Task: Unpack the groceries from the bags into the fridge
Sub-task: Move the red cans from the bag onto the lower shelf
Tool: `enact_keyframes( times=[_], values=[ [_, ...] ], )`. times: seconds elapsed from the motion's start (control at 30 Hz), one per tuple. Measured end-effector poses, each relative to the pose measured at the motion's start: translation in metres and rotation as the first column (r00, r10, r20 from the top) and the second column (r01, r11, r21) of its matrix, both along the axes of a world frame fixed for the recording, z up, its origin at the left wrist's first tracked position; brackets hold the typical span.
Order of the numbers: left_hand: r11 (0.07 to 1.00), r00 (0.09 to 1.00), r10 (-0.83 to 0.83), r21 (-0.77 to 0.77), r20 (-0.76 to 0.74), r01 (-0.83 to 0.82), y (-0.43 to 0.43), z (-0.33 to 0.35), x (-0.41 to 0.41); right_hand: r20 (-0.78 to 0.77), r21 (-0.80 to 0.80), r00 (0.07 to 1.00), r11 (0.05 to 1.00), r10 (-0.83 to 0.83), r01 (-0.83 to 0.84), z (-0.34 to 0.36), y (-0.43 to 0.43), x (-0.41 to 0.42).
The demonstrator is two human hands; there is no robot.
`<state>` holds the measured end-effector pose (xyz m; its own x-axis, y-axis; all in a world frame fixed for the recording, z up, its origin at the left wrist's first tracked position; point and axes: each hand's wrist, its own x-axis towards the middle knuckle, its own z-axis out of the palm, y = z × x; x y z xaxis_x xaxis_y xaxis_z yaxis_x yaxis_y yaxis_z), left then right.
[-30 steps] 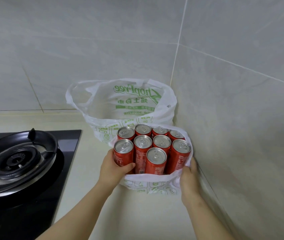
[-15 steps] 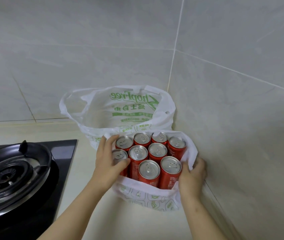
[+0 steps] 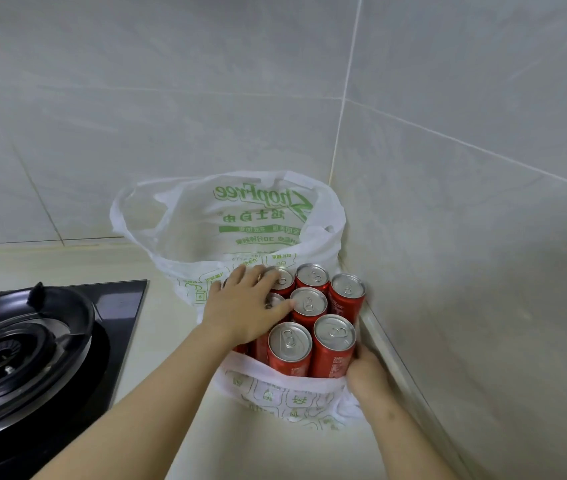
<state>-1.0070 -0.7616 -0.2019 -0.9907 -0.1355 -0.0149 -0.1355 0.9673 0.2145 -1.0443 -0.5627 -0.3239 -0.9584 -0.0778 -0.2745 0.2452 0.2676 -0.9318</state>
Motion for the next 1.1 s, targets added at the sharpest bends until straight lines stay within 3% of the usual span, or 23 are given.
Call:
enact_keyframes(
  times=[0.1,0.2,0.27,0.33,0.43,0.5,0.53,0.6,0.73,0.8,0.83,0.93,0.97,1.0,1.03,1.1],
  values=[
    [0.999,1.0,0.017,0.034,0.003,-0.017,-0.01,0.005,-0.01,0.071,0.065,0.997,0.998,-0.029,0.025,0.04,-0.004,0.011],
    [0.933,0.999,0.05,0.358,-0.003,-0.045,-0.023,0.006,-0.019,0.099,-0.015,0.993,0.997,-0.07,0.072,0.047,-0.001,0.003],
    [0.752,0.991,0.135,0.649,0.023,-0.118,-0.034,0.002,-0.023,0.144,-0.133,0.989,0.989,-0.045,0.065,0.027,0.0,-0.004],
    [0.523,0.968,0.242,0.831,0.07,-0.191,-0.046,-0.002,-0.021,0.19,-0.257,0.981,0.963,-0.024,0.074,0.008,0.002,-0.006],
    [0.309,0.957,0.278,0.936,0.082,-0.17,-0.056,-0.009,-0.01,0.176,-0.299,0.984,0.95,-0.034,0.086,0.015,-0.002,0.007],
    [0.218,0.943,0.328,0.967,0.058,-0.135,-0.058,-0.012,-0.002,0.155,-0.268,0.986,0.959,-0.056,0.096,0.014,-0.002,0.009],
    [0.219,0.924,0.38,0.968,0.034,-0.126,-0.058,-0.013,0.001,0.152,-0.25,0.987,0.963,-0.06,0.098,0.009,-0.002,0.008],
    [0.318,0.902,0.432,0.939,-0.02,-0.132,-0.06,-0.01,0.006,0.158,-0.225,0.984,0.968,-0.078,0.113,0.01,-0.004,0.012],
    [0.524,0.951,0.307,0.826,0.044,-0.208,-0.06,0.001,0.016,0.123,-0.189,0.979,0.964,-0.165,0.187,0.016,-0.008,0.017],
    [0.579,0.934,0.356,0.787,-0.012,-0.211,-0.061,0.001,0.015,0.105,-0.183,0.977,0.962,-0.186,0.203,0.018,-0.008,0.02],
    [0.541,0.911,0.411,0.812,-0.027,-0.22,-0.062,0.001,0.014,0.098,-0.179,0.976,0.962,-0.194,0.209,0.019,-0.008,0.021],
    [0.186,0.814,0.577,0.958,0.071,-0.216,-0.067,-0.015,0.015,0.036,-0.091,0.981,0.977,-0.191,0.194,0.014,-0.008,0.023],
    [0.118,0.778,0.62,0.968,0.103,-0.223,-0.068,-0.026,0.018,0.004,-0.052,0.982,0.981,-0.19,0.19,0.012,-0.007,0.024],
    [0.173,0.747,0.658,0.948,0.09,-0.266,-0.067,-0.041,0.022,-0.024,0.002,0.984,0.984,-0.175,0.176,0.011,-0.007,0.026],
    [0.347,0.747,0.664,0.87,0.035,-0.35,-0.065,-0.058,0.026,-0.053,0.066,0.986,0.985,-0.158,0.162,0.01,-0.007,0.029],
    [0.759,0.844,0.535,0.467,-0.05,-0.453,-0.053,-0.091,0.041,-0.138,0.304,0.988,0.947,-0.066,0.105,0.006,-0.006,0.037]
  ],
)
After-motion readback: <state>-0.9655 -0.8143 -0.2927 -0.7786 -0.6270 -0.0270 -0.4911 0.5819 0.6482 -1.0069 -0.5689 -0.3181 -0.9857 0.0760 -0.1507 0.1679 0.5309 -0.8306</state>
